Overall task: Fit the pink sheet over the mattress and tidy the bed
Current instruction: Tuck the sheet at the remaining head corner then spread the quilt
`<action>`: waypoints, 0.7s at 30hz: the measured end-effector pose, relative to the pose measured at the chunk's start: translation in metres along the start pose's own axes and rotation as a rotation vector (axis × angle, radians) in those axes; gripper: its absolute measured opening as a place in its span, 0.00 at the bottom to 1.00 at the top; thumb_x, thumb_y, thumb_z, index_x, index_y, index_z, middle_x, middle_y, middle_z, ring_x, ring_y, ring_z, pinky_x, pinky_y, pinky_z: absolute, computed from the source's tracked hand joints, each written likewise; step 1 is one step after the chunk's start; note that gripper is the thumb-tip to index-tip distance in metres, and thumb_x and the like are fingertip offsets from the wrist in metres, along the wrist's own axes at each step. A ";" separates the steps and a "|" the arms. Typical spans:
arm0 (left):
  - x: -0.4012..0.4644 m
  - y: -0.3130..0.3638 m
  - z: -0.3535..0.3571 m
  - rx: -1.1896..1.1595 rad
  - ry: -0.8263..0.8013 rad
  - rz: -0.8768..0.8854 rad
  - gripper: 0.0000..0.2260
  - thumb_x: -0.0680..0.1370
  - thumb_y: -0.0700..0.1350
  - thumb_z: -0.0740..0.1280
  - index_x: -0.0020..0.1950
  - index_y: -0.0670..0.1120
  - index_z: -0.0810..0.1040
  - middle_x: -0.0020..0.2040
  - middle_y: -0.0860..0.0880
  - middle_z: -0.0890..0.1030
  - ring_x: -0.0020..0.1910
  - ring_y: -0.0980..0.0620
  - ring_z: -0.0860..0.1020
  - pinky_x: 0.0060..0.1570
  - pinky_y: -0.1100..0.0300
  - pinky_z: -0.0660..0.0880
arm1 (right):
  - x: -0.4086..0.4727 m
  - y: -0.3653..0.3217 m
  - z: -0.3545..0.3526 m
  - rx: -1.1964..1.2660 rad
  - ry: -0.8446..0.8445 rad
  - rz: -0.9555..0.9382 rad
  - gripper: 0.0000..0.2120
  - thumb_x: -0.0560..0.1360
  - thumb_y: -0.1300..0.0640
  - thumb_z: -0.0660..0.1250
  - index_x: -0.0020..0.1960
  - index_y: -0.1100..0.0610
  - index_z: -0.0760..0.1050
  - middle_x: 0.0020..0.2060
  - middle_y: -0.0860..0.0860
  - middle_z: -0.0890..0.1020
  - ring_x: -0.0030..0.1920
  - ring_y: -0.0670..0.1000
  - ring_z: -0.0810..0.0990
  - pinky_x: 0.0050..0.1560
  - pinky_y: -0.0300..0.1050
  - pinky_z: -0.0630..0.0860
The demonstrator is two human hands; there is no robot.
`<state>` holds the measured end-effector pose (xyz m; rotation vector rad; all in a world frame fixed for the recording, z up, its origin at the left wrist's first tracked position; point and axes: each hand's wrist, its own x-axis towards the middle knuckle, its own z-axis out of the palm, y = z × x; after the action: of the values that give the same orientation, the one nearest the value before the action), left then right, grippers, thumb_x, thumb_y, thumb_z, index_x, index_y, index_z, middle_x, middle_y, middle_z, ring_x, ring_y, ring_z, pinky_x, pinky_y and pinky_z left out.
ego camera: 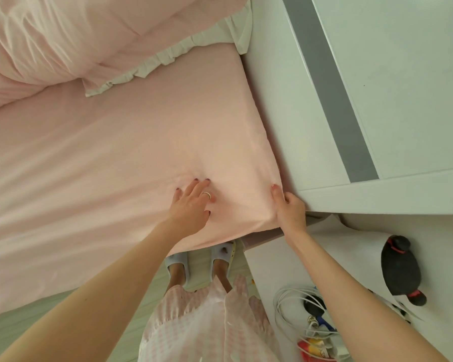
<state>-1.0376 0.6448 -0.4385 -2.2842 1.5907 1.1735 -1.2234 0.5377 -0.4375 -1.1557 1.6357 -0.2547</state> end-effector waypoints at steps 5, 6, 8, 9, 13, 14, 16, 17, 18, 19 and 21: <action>-0.002 -0.002 0.006 0.046 0.011 0.019 0.16 0.79 0.44 0.60 0.67 0.48 0.67 0.78 0.52 0.47 0.77 0.49 0.45 0.73 0.42 0.51 | 0.002 0.017 -0.007 -0.318 0.076 -0.029 0.24 0.80 0.45 0.55 0.30 0.58 0.69 0.29 0.51 0.73 0.35 0.54 0.71 0.35 0.45 0.65; -0.003 -0.002 0.007 0.056 0.011 0.024 0.16 0.79 0.44 0.60 0.68 0.48 0.67 0.78 0.51 0.47 0.77 0.49 0.44 0.73 0.41 0.50 | 0.003 0.019 -0.008 -0.407 0.095 -0.022 0.25 0.80 0.44 0.53 0.35 0.59 0.74 0.33 0.54 0.77 0.38 0.56 0.73 0.39 0.46 0.68; -0.006 -0.002 0.010 0.069 0.017 0.041 0.17 0.80 0.44 0.59 0.68 0.48 0.66 0.78 0.52 0.47 0.77 0.49 0.45 0.73 0.42 0.50 | 0.003 0.023 -0.006 -0.536 0.158 -0.045 0.27 0.81 0.44 0.50 0.44 0.63 0.79 0.42 0.59 0.82 0.44 0.59 0.78 0.44 0.48 0.70; -0.009 -0.003 0.011 0.073 0.027 0.051 0.17 0.80 0.44 0.58 0.68 0.48 0.66 0.78 0.52 0.48 0.77 0.50 0.45 0.73 0.42 0.50 | 0.003 0.025 -0.006 -0.574 0.178 -0.059 0.28 0.81 0.45 0.49 0.47 0.64 0.79 0.45 0.61 0.83 0.47 0.61 0.79 0.46 0.49 0.70; -0.018 -0.008 0.020 0.109 0.076 0.100 0.16 0.80 0.43 0.57 0.68 0.48 0.69 0.78 0.51 0.51 0.77 0.49 0.47 0.74 0.45 0.48 | -0.006 0.038 -0.007 -0.655 0.177 -0.112 0.26 0.82 0.49 0.50 0.49 0.67 0.78 0.47 0.64 0.83 0.50 0.64 0.78 0.48 0.50 0.68; -0.019 -0.009 0.022 0.129 0.076 0.117 0.16 0.80 0.43 0.57 0.68 0.48 0.70 0.78 0.51 0.50 0.77 0.48 0.47 0.74 0.44 0.47 | -0.007 0.043 -0.008 -0.652 0.172 -0.162 0.25 0.82 0.49 0.51 0.47 0.67 0.79 0.46 0.63 0.83 0.50 0.63 0.78 0.49 0.51 0.69; -0.020 -0.011 0.028 0.188 0.040 0.151 0.16 0.80 0.43 0.58 0.68 0.48 0.71 0.78 0.50 0.47 0.77 0.45 0.44 0.74 0.42 0.45 | -0.008 0.051 -0.009 -0.617 0.132 -0.251 0.25 0.80 0.46 0.53 0.42 0.64 0.79 0.43 0.59 0.83 0.49 0.61 0.76 0.52 0.53 0.70; -0.020 -0.012 0.030 0.221 0.020 0.167 0.17 0.80 0.43 0.58 0.69 0.48 0.70 0.78 0.50 0.45 0.77 0.44 0.43 0.74 0.41 0.43 | -0.007 0.056 -0.010 -0.615 0.090 -0.264 0.26 0.79 0.43 0.53 0.41 0.62 0.79 0.43 0.56 0.82 0.49 0.58 0.75 0.53 0.52 0.70; -0.021 -0.013 0.034 0.247 0.008 0.183 0.17 0.79 0.44 0.59 0.69 0.49 0.70 0.78 0.49 0.45 0.77 0.43 0.43 0.73 0.40 0.43 | -0.007 0.060 -0.010 -0.632 0.040 -0.269 0.26 0.76 0.39 0.53 0.41 0.59 0.79 0.43 0.53 0.80 0.49 0.55 0.73 0.53 0.51 0.69; -0.021 -0.014 0.037 0.263 0.011 0.199 0.17 0.79 0.44 0.60 0.68 0.49 0.71 0.78 0.49 0.45 0.77 0.42 0.43 0.72 0.38 0.43 | -0.006 0.064 -0.011 -0.648 -0.006 -0.270 0.25 0.74 0.37 0.56 0.42 0.57 0.79 0.44 0.50 0.78 0.49 0.53 0.71 0.52 0.49 0.69; -0.022 -0.014 0.041 0.285 0.037 0.219 0.16 0.77 0.44 0.63 0.65 0.49 0.75 0.78 0.48 0.49 0.77 0.41 0.47 0.71 0.36 0.45 | -0.003 0.071 -0.012 -0.628 -0.052 -0.241 0.16 0.73 0.44 0.65 0.43 0.57 0.79 0.47 0.50 0.75 0.51 0.52 0.70 0.50 0.45 0.69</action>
<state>-1.0505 0.6876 -0.4565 -2.0045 1.9206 0.8782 -1.2724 0.5715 -0.4773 -1.8198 1.5720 0.1547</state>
